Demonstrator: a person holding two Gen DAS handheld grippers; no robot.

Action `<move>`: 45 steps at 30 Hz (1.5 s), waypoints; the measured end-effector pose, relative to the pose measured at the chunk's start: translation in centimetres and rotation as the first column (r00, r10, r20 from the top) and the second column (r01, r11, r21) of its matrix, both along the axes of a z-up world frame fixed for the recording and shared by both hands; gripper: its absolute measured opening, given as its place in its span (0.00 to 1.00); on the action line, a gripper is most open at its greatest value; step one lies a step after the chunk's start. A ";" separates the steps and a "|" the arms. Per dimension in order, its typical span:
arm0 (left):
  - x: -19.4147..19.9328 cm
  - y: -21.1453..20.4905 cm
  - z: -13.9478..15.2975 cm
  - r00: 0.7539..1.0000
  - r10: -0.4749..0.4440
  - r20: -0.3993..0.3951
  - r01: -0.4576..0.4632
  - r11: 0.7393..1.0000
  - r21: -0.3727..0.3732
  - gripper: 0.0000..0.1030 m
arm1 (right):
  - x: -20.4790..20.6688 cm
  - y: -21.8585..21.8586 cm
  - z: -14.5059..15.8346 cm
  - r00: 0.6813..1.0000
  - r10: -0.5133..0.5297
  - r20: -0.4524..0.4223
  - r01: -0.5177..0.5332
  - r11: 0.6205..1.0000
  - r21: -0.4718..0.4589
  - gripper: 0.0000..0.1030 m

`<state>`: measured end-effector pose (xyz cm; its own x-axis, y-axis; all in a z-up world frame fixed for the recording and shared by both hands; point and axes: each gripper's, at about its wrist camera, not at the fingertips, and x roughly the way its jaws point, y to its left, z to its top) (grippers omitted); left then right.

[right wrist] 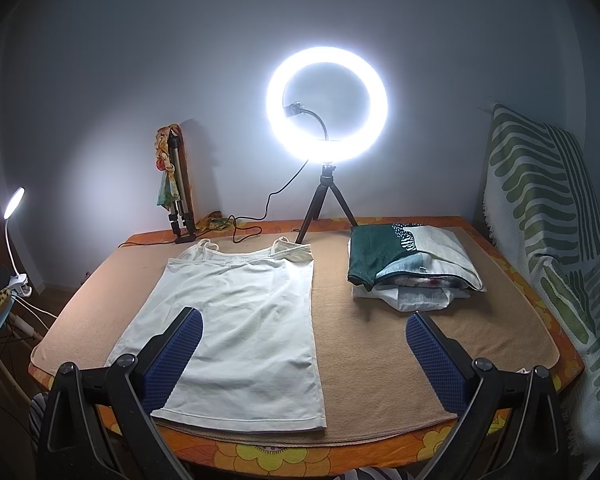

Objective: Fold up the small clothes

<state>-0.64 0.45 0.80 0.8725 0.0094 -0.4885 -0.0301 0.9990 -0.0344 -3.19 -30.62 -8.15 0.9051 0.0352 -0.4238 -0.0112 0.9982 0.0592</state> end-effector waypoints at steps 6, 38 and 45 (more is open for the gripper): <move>0.1 0.1 -0.2 1.000 0.002 -0.001 -0.002 1.000 0.001 1.00 | 0.0 0.1 0.0 1.000 0.002 0.000 -0.002 1.000 -0.001 1.00; 2.3 8.3 -6.4 0.968 -0.071 -0.239 0.034 0.987 -0.158 0.66 | 13.7 9.2 0.8 0.956 0.274 -0.107 -0.269 0.961 0.061 0.86; 3.1 11.1 -7.7 0.941 -0.112 -0.319 0.034 0.970 -0.242 0.49 | 21.5 13.5 -1.3 0.890 0.392 -0.233 -0.365 0.919 0.151 0.82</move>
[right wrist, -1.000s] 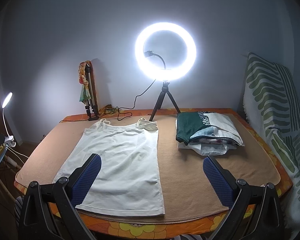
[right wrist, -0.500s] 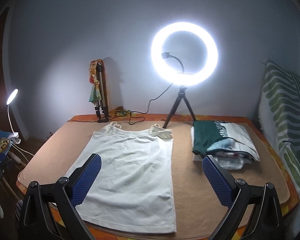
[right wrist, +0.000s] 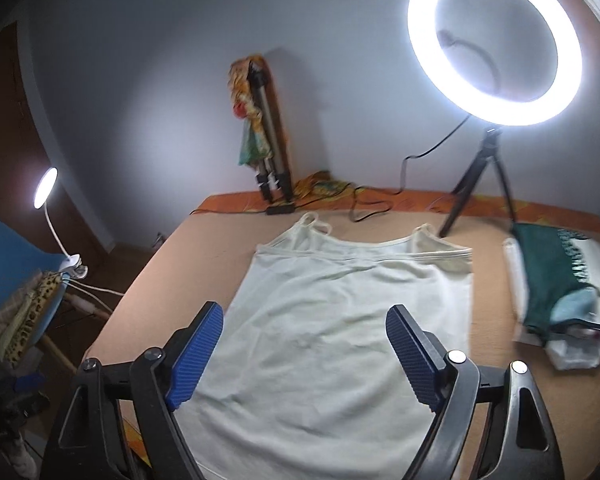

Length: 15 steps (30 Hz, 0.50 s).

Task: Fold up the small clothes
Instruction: 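Move the right tool to the camisole neckline while the left tool moves to its hem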

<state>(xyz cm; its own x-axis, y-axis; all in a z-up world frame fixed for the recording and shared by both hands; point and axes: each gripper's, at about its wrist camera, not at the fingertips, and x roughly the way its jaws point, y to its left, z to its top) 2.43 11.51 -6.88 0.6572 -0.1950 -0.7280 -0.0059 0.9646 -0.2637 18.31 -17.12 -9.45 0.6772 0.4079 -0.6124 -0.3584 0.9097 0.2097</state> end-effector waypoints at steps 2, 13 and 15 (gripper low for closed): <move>0.4 -0.3 -1.7 0.999 -0.013 -0.044 0.011 0.998 -0.055 0.47 | 2.1 1.4 -0.6 0.999 0.017 -0.046 -0.017 1.000 0.008 0.79; 1.3 -2.7 -9.1 0.980 -0.022 -0.199 -0.001 0.994 -0.111 0.33 | 13.3 10.3 -4.9 0.969 0.076 -0.236 -0.080 0.997 -0.006 0.70; 1.5 -2.9 -9.7 0.978 -0.015 -0.207 -0.009 0.993 -0.115 0.33 | 15.2 11.7 -6.1 0.954 0.080 -0.289 -0.082 0.997 0.005 0.68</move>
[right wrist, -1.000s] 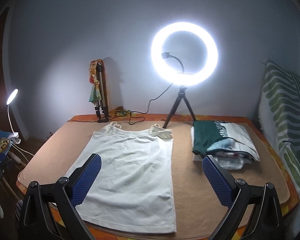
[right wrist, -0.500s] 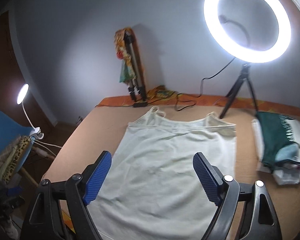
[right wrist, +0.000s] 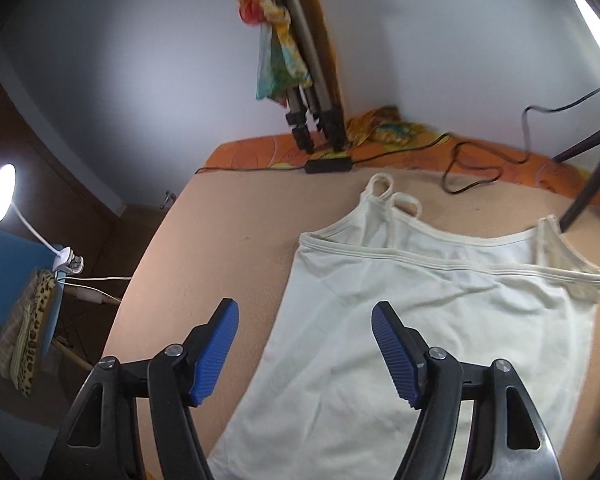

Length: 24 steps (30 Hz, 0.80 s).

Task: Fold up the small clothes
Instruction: 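Move the right tool to the camisole neckline while the left tool moves to its hem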

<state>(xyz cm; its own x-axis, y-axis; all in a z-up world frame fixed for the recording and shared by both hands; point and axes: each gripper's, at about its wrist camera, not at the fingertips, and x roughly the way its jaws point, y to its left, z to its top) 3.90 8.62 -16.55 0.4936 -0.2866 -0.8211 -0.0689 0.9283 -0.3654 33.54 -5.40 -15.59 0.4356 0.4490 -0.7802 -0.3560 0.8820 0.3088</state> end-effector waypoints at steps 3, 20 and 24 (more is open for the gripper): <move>0.6 -0.1 -0.9 1.000 0.015 -0.009 -0.015 1.000 0.007 0.33 | 2.2 2.1 -1.5 0.999 0.011 -0.046 -0.011 1.000 -0.018 0.65; 2.3 0.2 -3.3 0.997 0.025 -0.068 -0.027 0.999 -0.029 0.33 | 7.9 7.6 -6.4 0.993 -0.020 -0.118 -0.002 0.984 -0.181 0.53; 2.5 -0.5 -3.5 0.998 0.005 -0.068 -0.006 1.000 -0.017 0.33 | 8.4 8.4 -6.6 0.993 -0.002 -0.114 -0.023 0.975 -0.220 0.50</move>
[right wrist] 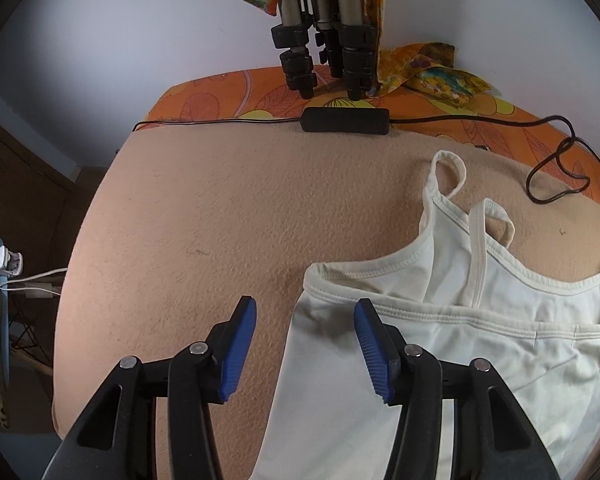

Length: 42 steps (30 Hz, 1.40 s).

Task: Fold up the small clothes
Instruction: 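Move the right tool to the camisole neckline while the left tool moves to its hem, then close the right tool on the neckline edge while the left tool closes on the hem, then fold one side of the camisole lengthwise over its middle with both tools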

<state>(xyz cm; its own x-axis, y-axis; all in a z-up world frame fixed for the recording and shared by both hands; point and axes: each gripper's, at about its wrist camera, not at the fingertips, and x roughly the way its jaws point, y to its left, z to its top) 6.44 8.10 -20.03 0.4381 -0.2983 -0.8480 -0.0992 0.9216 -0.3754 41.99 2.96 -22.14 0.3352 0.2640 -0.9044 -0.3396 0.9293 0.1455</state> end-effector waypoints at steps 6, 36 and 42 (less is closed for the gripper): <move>0.4 -0.8 -0.1 1.000 -0.018 0.009 0.018 1.000 0.002 0.13 | 1.0 1.0 -0.6 1.000 0.018 -0.015 -0.019 0.998 -0.057 0.48; -0.3 -8.5 3.8 0.927 -0.295 0.231 0.299 0.954 0.018 0.05 | 1.2 -12.1 3.2 0.997 -0.070 0.012 0.069 0.994 0.088 0.03; -0.2 -8.3 3.5 0.933 -0.282 0.222 0.287 0.958 0.010 0.05 | 1.4 -7.6 4.5 0.995 0.089 0.036 -0.092 0.992 0.087 0.47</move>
